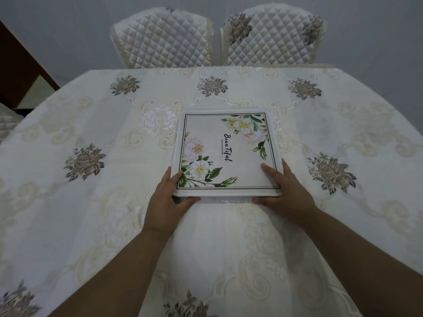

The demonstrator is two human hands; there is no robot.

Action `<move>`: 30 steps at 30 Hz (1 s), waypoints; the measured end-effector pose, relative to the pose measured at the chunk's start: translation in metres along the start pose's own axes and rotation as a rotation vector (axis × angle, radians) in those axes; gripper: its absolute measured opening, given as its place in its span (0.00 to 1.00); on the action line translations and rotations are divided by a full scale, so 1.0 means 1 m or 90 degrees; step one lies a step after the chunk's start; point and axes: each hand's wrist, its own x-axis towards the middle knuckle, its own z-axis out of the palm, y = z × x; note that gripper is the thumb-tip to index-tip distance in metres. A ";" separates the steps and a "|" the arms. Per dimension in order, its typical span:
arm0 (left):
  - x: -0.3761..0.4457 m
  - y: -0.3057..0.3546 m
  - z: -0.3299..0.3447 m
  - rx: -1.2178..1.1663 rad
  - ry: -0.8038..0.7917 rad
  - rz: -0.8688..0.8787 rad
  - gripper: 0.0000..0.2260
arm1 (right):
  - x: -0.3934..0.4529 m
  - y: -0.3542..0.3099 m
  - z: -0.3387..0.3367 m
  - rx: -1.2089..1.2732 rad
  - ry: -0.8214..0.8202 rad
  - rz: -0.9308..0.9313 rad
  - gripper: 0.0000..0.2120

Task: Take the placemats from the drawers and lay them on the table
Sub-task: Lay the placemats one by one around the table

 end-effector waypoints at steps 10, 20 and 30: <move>0.000 0.001 0.000 -0.009 0.029 0.026 0.34 | -0.003 -0.005 -0.002 -0.043 -0.032 0.017 0.51; 0.005 0.013 -0.012 -0.136 0.034 -0.080 0.12 | 0.000 -0.031 -0.006 -0.112 -0.132 0.107 0.51; 0.026 0.102 -0.059 -0.193 -0.208 -0.274 0.10 | -0.033 -0.086 -0.052 0.210 0.055 0.263 0.16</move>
